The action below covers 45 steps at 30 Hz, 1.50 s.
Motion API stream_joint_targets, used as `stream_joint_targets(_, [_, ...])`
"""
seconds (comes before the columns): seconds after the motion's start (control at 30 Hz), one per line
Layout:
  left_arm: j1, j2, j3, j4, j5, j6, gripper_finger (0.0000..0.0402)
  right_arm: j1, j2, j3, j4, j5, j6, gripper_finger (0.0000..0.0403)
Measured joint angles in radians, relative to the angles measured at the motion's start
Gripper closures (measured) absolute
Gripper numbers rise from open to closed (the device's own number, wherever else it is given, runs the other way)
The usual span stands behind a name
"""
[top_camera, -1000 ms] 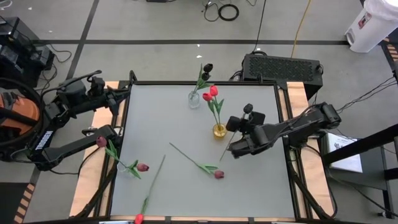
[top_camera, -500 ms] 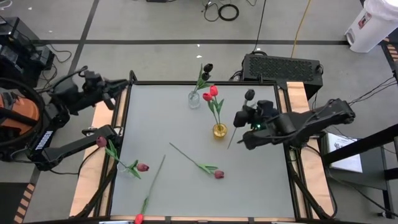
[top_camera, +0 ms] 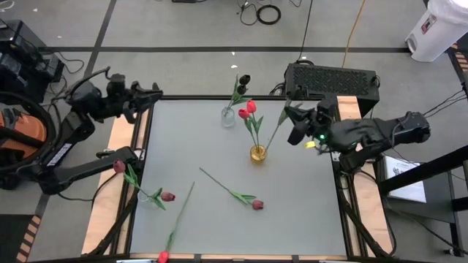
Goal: Sort flowers into vase by color
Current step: Put the black tulip into the top transparent vase
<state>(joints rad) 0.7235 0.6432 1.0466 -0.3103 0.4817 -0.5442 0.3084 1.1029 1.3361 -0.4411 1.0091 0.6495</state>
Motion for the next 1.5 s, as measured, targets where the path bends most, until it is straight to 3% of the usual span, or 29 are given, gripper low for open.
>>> stream_joint_targets(0.23, [-0.012,0.076,0.0,0.136,0.082,-0.027,0.0317,-0.009,-0.003,0.0,0.293,-0.129,-0.246,0.0403])
stream_joint_targets(0.63, [-0.103,0.207,0.0,0.305,0.192,-0.057,0.0314,-0.099,0.051,0.0,0.479,-0.341,-0.269,0.0403])
stream_joint_targets(0.93, [-0.195,0.3,0.0,0.465,0.18,-0.104,0.0238,-0.159,0.117,0.0,0.563,-0.467,-0.247,0.0403])
stream_joint_targets(1.1, [-0.222,0.337,0.0,0.571,0.175,-0.157,0.0222,-0.191,0.152,0.001,0.621,-0.516,-0.246,0.0403])
stream_joint_targets(1.3, [-0.248,0.372,0.0,0.619,0.171,-0.185,0.0222,-0.225,0.218,0.102,0.575,-0.586,-0.25,0.0403])
stream_joint_targets(1.5, [-0.281,0.413,0.008,0.613,0.171,-0.184,0.0222,-0.258,0.331,0.299,0.338,-0.626,-0.27,0.0403])
